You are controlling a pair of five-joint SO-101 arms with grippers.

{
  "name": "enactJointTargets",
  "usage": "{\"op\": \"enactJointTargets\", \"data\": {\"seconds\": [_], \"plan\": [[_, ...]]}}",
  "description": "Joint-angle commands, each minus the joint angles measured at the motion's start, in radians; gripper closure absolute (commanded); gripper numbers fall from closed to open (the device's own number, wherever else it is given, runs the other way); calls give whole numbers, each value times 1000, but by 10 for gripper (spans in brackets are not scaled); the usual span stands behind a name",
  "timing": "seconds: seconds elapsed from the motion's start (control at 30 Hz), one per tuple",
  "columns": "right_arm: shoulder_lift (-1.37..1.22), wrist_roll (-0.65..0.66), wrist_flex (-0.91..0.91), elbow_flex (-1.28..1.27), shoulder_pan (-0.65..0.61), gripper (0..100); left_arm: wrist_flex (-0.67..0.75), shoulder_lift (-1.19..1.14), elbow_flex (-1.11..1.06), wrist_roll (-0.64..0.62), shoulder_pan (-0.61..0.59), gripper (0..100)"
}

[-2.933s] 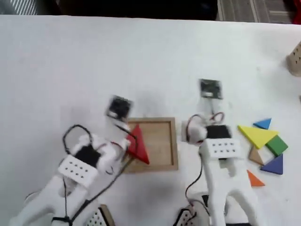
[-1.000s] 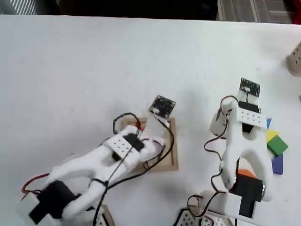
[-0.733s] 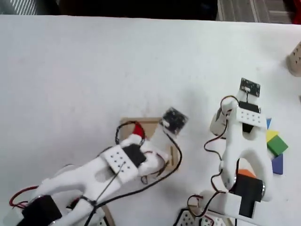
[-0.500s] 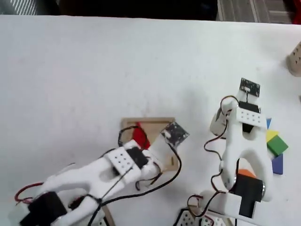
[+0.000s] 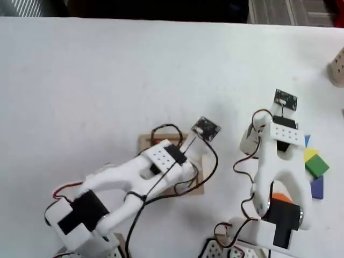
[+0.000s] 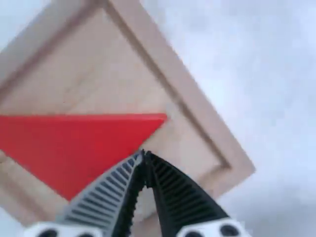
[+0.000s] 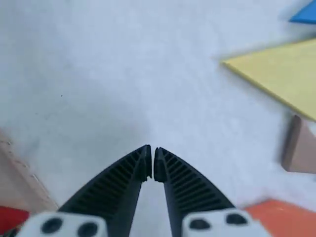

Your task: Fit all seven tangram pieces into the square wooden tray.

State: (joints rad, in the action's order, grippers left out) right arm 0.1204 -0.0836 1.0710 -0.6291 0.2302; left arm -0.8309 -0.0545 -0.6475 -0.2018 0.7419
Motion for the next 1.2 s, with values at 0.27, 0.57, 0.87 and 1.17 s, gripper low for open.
{"op": "enactJointTargets", "data": {"seconds": [0.27,0.57,0.87,1.17], "plan": [[7,12,2,46,12,978,316,-2,43,-5,-28,977],[7,12,1,46,12,978,144,120,37,2,-5,978],[5,12,1,46,12,978,147,105,-71,74,-24,978],[7,12,1,46,12,978,163,-180,198,-21,-67,978]]}}
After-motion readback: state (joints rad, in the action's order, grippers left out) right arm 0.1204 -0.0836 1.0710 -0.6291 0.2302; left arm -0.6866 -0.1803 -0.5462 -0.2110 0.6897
